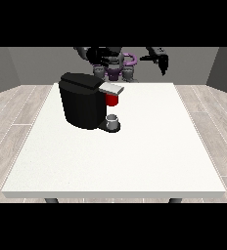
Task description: Insert the coffee pod into the coffee machine and close the lid
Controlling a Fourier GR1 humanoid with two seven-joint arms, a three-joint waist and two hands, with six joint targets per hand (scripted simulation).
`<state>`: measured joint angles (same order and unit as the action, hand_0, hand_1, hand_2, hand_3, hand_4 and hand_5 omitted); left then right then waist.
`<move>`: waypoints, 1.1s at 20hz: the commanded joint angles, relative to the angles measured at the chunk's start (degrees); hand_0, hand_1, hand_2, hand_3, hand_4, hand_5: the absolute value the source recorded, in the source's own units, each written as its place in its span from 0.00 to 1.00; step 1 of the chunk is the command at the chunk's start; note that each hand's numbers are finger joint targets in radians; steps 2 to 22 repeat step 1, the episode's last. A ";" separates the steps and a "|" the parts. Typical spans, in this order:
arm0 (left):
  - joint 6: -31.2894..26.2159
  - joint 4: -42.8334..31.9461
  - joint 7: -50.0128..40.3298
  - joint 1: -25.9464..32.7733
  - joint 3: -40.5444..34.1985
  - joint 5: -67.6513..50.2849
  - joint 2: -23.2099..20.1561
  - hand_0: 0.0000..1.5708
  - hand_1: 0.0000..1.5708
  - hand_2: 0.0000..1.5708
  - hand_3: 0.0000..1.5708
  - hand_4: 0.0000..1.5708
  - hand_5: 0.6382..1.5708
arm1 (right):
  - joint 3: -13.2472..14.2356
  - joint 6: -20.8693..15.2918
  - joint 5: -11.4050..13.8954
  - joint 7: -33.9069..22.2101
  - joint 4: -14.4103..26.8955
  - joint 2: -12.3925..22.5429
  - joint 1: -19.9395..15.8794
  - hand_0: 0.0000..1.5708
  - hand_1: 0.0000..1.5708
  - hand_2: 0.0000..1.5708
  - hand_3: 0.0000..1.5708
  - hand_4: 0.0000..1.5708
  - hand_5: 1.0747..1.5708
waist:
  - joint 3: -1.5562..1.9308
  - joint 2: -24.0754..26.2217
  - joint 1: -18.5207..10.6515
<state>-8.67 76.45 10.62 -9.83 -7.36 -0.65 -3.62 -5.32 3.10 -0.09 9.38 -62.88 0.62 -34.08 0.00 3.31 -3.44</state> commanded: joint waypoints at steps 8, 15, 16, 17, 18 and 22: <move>1.08 -2.04 -1.17 1.05 -1.11 -0.29 -0.07 0.00 0.00 0.00 0.00 0.12 1.00 | -5.27 -2.07 -5.72 1.21 -3.90 -0.58 10.79 0.00 0.00 0.00 0.00 0.10 1.00 | 0.01 3.66 3.41; 1.08 -2.04 -1.17 1.05 -1.11 -0.29 -0.07 0.00 0.00 0.00 0.00 0.12 1.00 | -5.27 -2.07 -5.72 1.21 -3.90 -0.58 10.79 0.00 0.00 0.00 0.00 0.10 1.00 | 0.01 3.66 3.41; 1.08 -2.04 -1.17 1.05 -1.11 -0.29 -0.07 0.00 0.00 0.00 0.00 0.12 1.00 | -5.27 -2.07 -5.72 1.21 -3.90 -0.58 10.79 0.00 0.00 0.00 0.00 0.10 1.00 | 0.01 3.66 3.41; 1.08 -2.04 -1.17 1.05 -1.11 -0.29 -0.07 0.00 0.00 0.00 0.00 0.12 1.00 | -5.27 -2.07 -5.72 1.21 -3.90 -0.58 10.79 0.00 0.00 0.00 0.00 0.10 1.00 | 0.01 3.66 3.41; 1.08 -2.04 -1.17 1.05 -1.11 -0.29 -0.07 0.00 0.00 0.00 0.00 0.12 1.00 | -5.27 -2.07 -5.72 1.21 -3.90 -0.58 10.79 0.00 0.00 0.00 0.00 0.10 1.00 | 0.01 3.66 3.41; 1.08 -2.04 -1.17 1.05 -1.11 -0.29 -0.07 0.00 0.00 0.00 0.00 0.12 1.00 | -5.27 -2.07 -5.72 1.21 -3.90 -0.58 10.79 0.00 0.00 0.00 0.00 0.10 1.00 | 0.01 3.66 3.41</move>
